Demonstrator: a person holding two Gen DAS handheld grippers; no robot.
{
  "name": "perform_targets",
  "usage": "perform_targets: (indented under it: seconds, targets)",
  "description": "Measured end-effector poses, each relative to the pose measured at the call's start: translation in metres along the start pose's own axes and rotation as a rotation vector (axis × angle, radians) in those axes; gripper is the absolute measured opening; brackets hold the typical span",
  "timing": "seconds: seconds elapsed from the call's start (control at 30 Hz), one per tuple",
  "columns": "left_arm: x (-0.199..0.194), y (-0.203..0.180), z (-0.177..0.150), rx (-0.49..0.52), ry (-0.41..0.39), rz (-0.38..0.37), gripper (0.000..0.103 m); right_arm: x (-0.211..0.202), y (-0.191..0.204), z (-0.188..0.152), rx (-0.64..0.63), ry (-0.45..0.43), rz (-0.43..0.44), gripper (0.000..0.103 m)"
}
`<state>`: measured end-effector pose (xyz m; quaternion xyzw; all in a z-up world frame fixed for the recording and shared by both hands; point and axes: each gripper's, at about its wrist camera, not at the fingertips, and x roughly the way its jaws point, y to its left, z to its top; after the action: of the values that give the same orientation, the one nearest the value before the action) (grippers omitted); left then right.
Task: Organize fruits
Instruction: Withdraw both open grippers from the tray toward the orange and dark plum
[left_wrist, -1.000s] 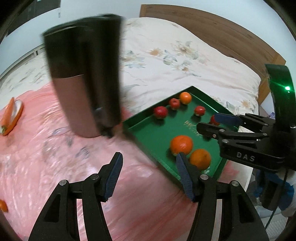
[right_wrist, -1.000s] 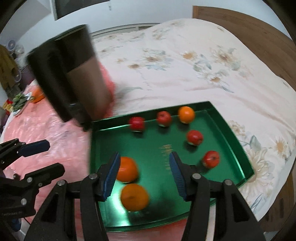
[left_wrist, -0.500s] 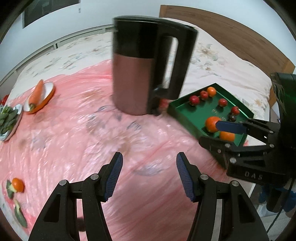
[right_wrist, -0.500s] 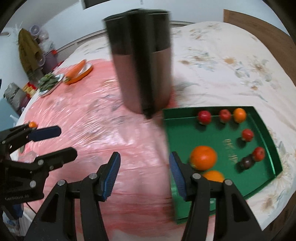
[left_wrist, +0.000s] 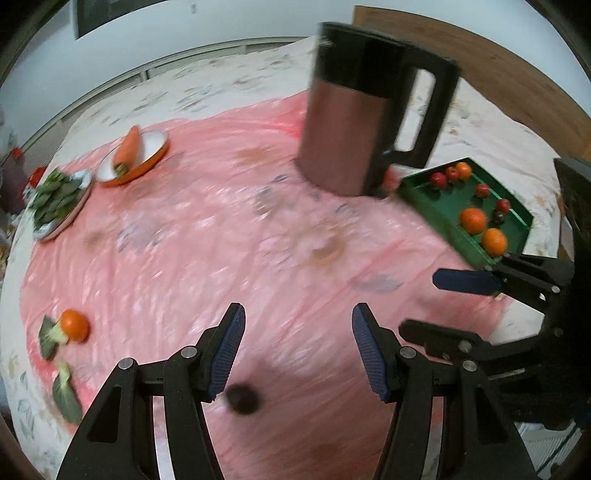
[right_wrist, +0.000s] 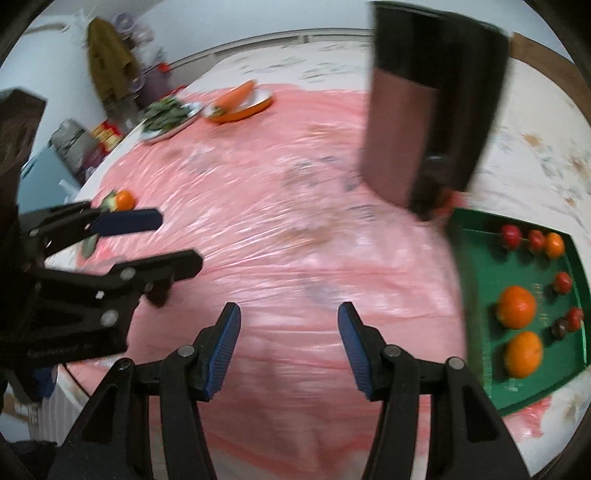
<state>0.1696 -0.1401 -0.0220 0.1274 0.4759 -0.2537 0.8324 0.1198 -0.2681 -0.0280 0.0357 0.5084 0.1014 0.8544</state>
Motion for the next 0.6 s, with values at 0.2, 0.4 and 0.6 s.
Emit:
perform_targets:
  seconds: [0.2,0.4,0.6]
  targets:
    - [-0.004,0.043,-0.021,-0.057,0.006,0.058,0.054,0.018,0.039,0.002,-0.058,0.017,0.059,0.072]
    - [-0.010,0.098,-0.044,-0.154,0.013,0.138,0.054,0.039,0.074,0.005,-0.126,0.039,0.119,0.069]
    - [-0.012,0.139,-0.061,-0.233,0.024,0.192,0.054,0.056,0.098,0.011,-0.170,0.047,0.161,0.052]
